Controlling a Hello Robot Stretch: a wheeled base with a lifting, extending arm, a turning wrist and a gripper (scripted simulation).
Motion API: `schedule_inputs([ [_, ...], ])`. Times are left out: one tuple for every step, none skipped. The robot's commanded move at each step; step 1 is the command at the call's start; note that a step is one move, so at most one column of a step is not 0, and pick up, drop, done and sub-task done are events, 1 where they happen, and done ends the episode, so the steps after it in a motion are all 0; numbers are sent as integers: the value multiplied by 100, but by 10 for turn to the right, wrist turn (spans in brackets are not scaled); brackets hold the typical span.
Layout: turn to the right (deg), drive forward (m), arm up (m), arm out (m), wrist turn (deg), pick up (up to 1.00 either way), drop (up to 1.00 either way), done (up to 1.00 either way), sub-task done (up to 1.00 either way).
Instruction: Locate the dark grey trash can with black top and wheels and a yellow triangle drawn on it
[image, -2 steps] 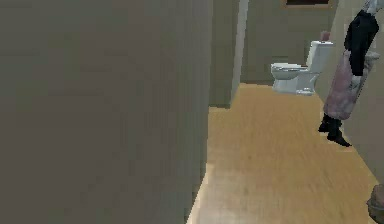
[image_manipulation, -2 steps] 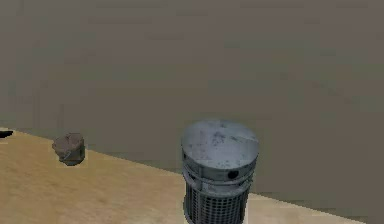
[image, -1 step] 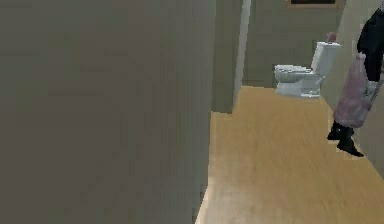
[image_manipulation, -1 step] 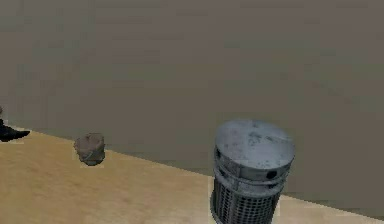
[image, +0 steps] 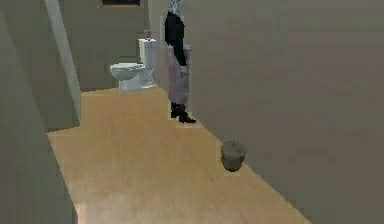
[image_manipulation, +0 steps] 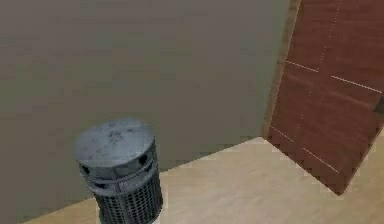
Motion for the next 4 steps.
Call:
schedule_inputs([
  [450, 0, 0, 0, 0, 0, 0, 0, 0],
  [150, 0, 0, 0, 0, 0, 0, 0, 0],
  [0, 25, 0, 0, 0, 0, 0, 0, 0],
  [-450, 0, 0, 0, 0, 0, 0, 0, 0],
])
